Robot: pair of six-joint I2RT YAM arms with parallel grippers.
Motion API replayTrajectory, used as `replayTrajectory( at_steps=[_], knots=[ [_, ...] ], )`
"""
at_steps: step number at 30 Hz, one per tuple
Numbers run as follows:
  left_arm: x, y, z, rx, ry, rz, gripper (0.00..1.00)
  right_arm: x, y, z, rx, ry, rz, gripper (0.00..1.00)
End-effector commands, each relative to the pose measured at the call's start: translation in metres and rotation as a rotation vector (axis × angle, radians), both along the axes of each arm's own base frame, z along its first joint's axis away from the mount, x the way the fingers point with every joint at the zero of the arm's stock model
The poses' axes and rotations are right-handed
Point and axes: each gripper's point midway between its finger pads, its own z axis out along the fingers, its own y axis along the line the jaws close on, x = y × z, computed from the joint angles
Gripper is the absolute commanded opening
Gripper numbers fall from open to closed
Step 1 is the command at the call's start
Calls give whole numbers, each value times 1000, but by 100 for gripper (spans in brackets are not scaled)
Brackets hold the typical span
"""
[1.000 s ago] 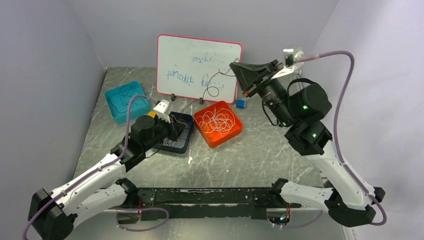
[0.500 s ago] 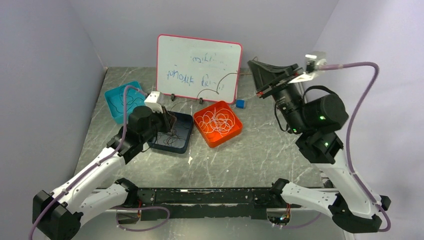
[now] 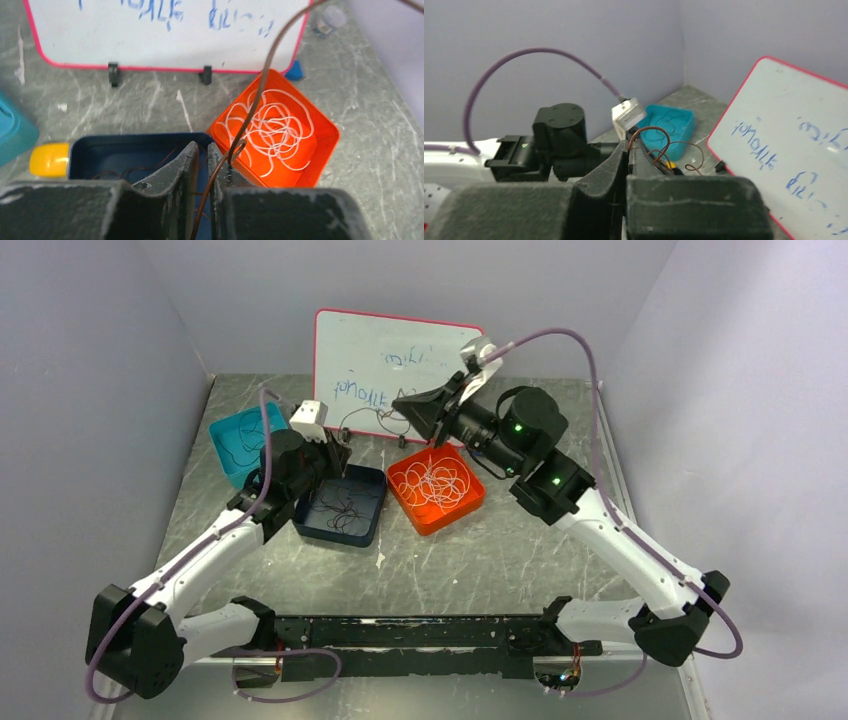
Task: Untangle the cables
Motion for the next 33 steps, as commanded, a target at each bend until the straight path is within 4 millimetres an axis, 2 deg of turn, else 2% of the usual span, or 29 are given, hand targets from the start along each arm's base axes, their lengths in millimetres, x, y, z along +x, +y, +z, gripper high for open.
replayTrajectory(
  at_steps=[1,4,8,10,15,17,18,26,33],
  knots=[
    [15,15,-22,-54,-6,95,24,-8,28,-22,18,42,137,0],
    [16,17,-47,-90,50,113,33,-6,47,-43,-2,83,207,0],
    [12,19,-71,-106,113,133,46,-1,66,-57,-14,106,261,0],
    [7,20,-74,-117,125,135,55,4,74,-62,-18,112,270,0],
    [-10,27,-68,-136,130,144,72,17,89,-72,-26,130,276,0],
    [-21,27,-67,-152,129,127,94,22,94,-74,-22,133,268,0],
    [-26,27,-69,-157,135,119,99,27,97,-79,-26,142,260,0],
    [-68,30,-77,-238,188,84,98,62,111,-90,17,189,162,0],
    [-86,50,-62,-260,186,171,92,70,126,-108,12,241,181,0]
  ],
)
